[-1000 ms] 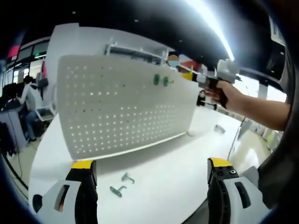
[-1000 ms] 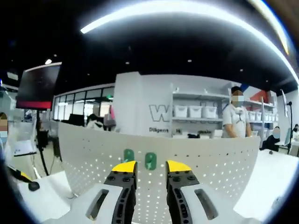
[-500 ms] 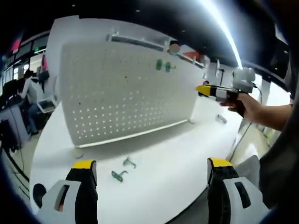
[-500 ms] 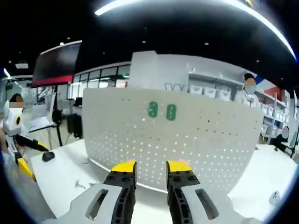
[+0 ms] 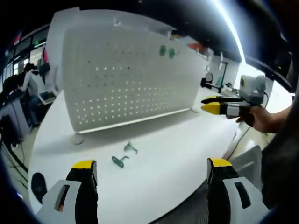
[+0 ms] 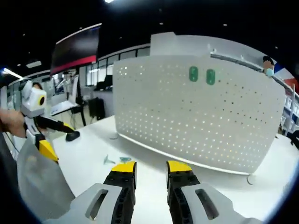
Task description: Insert the hook assembly into the mounting plate slot until the hook locks in place.
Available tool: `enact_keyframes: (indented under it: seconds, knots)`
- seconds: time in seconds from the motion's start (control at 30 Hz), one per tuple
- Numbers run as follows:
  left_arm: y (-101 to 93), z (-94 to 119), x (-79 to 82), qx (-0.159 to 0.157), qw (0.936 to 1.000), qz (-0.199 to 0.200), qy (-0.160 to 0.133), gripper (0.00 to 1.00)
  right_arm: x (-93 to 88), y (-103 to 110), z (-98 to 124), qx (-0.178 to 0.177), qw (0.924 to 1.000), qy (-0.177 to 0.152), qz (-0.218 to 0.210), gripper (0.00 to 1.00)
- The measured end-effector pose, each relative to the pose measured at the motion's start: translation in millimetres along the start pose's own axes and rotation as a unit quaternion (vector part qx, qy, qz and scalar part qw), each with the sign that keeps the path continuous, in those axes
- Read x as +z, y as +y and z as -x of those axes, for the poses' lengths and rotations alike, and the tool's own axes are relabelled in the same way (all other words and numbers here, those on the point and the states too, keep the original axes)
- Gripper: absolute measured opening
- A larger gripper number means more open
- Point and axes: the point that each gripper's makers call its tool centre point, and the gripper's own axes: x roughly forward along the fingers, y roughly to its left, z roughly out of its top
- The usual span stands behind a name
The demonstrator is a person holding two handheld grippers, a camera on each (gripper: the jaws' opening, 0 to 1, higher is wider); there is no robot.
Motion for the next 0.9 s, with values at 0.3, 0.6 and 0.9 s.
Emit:
enact_keyframes:
  seconds: [0.3, 0.6, 0.9]
  knots:
    - [3.1, -4.7, -11.2, 0.001, 0.9998, 0.003, 0.019, 0.99, -30.6, 29.4, -19.1, 0.052, 0.9971, 0.043, 0.034, 0.24]
    - [5.7, -7.9, -20.5, -0.002, 0.9993, 0.012, 0.035, 0.99, -49.8, 46.4, -45.0, 0.092, 0.9918, 0.072, 0.052, 0.25]
    - [11.6, -9.4, -24.0, 0.007, 0.9990, 0.009, 0.043, 0.99, -59.6, 69.1, -85.7, 0.134, 0.9838, 0.097, 0.069, 0.23]
